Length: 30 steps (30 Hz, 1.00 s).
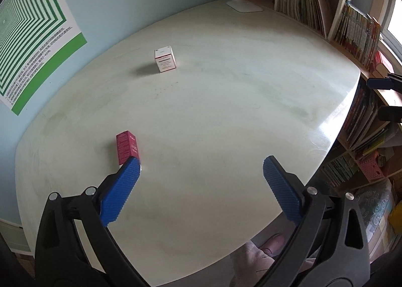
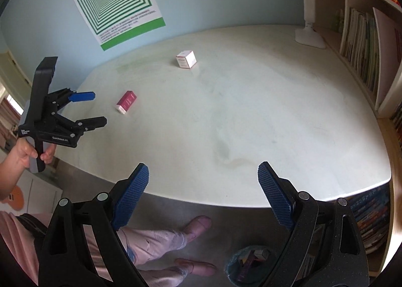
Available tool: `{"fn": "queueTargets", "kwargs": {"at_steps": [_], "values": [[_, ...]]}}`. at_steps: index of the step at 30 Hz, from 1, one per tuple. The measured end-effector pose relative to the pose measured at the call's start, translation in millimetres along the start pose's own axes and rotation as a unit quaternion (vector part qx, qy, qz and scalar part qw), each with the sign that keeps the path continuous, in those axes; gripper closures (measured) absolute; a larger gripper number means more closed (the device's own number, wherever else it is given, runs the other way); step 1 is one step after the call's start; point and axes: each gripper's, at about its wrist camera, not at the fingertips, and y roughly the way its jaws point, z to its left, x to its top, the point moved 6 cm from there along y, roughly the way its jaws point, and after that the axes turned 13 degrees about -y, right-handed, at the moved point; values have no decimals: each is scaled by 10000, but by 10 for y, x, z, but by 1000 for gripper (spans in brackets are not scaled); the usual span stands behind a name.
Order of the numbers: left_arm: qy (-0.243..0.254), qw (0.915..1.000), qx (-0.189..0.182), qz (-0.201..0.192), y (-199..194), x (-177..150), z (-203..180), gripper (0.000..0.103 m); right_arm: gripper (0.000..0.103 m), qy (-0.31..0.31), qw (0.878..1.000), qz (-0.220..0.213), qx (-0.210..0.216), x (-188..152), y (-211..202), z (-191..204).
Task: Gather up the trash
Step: 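Return both tools to the table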
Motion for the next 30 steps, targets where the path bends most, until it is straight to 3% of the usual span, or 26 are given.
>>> {"fn": "queueTargets", "kwargs": {"at_steps": [14,30], "values": [[-844,9954,436,-141,41,174,756,7,14,-540,9982,157,192,723,507,238],[-1397,9878,674,143,313,232,1307,7,14,-1028,9927,382,498,1393,1122,411]]}}
